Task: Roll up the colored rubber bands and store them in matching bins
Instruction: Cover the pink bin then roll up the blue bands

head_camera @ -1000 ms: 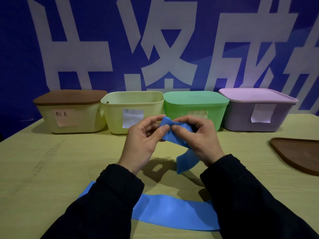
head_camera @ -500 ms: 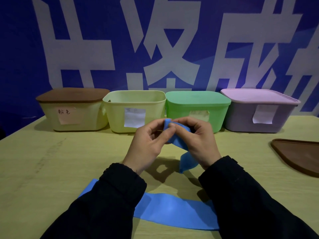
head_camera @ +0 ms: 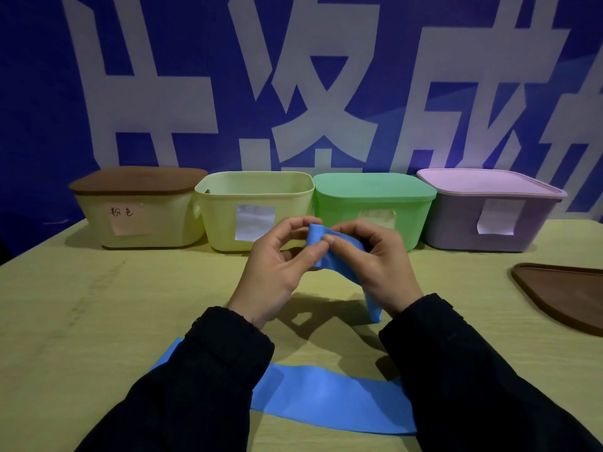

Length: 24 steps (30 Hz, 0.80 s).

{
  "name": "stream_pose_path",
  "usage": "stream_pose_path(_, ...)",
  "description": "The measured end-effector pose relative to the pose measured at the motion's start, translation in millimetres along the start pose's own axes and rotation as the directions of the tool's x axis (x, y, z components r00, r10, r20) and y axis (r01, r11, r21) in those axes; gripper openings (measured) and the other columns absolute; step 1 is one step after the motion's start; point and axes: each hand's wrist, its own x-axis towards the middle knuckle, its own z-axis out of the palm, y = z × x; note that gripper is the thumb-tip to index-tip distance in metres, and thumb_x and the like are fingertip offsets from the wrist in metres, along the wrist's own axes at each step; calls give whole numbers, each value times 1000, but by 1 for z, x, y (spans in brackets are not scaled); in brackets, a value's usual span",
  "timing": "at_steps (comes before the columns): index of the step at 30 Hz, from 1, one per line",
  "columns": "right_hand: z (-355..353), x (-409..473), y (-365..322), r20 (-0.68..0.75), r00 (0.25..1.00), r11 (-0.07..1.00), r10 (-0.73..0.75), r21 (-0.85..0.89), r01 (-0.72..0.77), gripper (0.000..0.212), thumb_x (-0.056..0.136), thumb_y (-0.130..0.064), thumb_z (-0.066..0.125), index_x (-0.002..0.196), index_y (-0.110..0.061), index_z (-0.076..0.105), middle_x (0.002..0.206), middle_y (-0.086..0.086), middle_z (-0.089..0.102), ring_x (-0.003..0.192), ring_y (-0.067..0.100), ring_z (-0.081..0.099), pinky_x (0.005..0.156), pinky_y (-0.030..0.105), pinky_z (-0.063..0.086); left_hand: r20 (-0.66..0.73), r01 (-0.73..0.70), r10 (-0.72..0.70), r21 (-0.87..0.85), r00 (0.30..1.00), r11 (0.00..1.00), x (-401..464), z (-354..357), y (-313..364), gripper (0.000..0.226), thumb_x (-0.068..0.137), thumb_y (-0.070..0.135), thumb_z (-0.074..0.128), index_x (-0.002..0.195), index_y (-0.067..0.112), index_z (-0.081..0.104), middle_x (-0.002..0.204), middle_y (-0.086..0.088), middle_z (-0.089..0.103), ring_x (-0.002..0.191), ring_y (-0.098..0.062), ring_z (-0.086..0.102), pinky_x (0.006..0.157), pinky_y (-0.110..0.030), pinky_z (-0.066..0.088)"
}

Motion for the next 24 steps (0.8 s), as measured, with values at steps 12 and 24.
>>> stream_pose_path(12, 1, 0, -1, -20, 1000, 999, 6, -41, -7, 9, 89, -26, 75, 84, -19, 71, 73, 6, 65, 67, 10, 53, 60, 29, 44, -12, 23, -23, -1, 1000, 1000, 1, -1, -5, 20, 100, 10, 61, 120, 12, 61, 109, -10, 74, 97, -17, 71, 84, -33, 58)
stream_pose_path(24, -6, 1, 1, 53, 991, 987, 122, 97, -127, 5, 86, -19, 75, 86, -15, 75, 76, -7, 70, 70, 7, 60, 66, 19, 47, 14, 64, -64, -25, 998, 998, 2, -3, -7, 34, 100, 1, 57, 132, 12, 62, 102, -3, 74, 92, -12, 69, 78, -26, 56)
